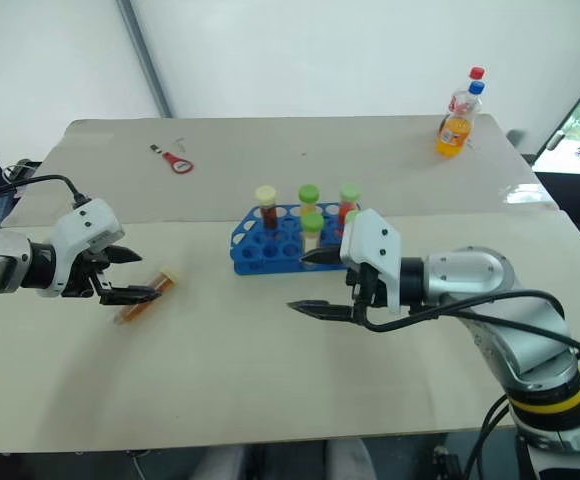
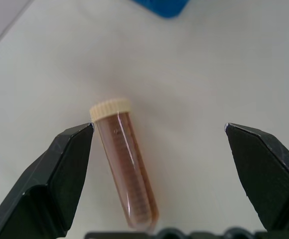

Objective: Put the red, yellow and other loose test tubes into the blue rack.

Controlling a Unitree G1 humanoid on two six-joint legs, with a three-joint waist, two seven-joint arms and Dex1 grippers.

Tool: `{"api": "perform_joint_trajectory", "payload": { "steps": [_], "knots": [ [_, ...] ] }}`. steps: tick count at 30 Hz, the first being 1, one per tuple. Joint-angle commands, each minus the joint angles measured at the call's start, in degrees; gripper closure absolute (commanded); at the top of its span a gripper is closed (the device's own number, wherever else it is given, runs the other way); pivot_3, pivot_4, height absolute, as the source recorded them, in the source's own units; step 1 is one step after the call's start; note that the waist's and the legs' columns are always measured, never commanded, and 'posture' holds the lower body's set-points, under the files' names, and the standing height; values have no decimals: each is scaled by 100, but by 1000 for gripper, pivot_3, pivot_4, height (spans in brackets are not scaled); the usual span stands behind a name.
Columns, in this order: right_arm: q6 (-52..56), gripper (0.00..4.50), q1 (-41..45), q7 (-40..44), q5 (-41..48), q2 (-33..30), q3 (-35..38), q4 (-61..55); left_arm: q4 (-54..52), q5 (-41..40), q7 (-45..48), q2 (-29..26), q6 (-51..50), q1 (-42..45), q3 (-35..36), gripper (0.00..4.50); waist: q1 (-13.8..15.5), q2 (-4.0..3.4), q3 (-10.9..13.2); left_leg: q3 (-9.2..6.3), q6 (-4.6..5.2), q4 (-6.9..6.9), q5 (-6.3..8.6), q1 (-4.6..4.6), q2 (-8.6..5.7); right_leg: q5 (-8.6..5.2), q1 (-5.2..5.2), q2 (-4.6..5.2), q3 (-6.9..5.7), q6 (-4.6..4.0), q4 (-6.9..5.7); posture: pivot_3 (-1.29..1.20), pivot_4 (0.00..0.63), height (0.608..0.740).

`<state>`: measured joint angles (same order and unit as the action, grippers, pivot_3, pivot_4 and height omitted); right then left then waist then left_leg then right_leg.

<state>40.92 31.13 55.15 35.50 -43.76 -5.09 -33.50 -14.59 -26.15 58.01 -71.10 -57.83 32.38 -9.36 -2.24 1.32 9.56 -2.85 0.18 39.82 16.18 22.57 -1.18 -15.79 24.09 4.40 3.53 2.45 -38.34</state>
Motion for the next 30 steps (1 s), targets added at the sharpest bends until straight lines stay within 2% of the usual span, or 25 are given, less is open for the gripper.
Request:
{"api": "perform_joint_trajectory", "payload": {
  "steps": [1, 10, 24, 30],
  "knots": [
    [144, 776, 145, -5, 241, 150, -171, -243, 251, 407, 195, -48, 37, 276, -362, 0, -3, 0, 0, 0, 0, 0, 0, 1, 1, 0, 3, -1, 0, 0, 0, 0, 150, 740],
    [242, 776, 154, 88, 481, 163, -218, -375, 1406, 1125, 342, 519, -198, 1037, -1144, 0, 15, 1, 1, -4, 1, 10, 0, 22, -7, 0, 18, 0, -5, 0, -7, 0, 150, 740],
    [463, 776, 70, -106, 943, 172, -114, -562, 2038, 1800, 859, 884, -554, 1660, -2055, 0, 5, 2, 0, -7, 1, 20, -1, 24, -8, 0, 20, 0, -6, 0, -23, 0, 150, 740],
    [590, 776, 115, -283, 1144, 151, -57, -602, 2625, 2032, 831, 1305, -659, 2017, -2193, 0, 18, 3, 0, -9, 1, 28, -1, 25, -10, 0, 19, 1, -7, 0, -26, 0, 150, 740]
  ]
}}
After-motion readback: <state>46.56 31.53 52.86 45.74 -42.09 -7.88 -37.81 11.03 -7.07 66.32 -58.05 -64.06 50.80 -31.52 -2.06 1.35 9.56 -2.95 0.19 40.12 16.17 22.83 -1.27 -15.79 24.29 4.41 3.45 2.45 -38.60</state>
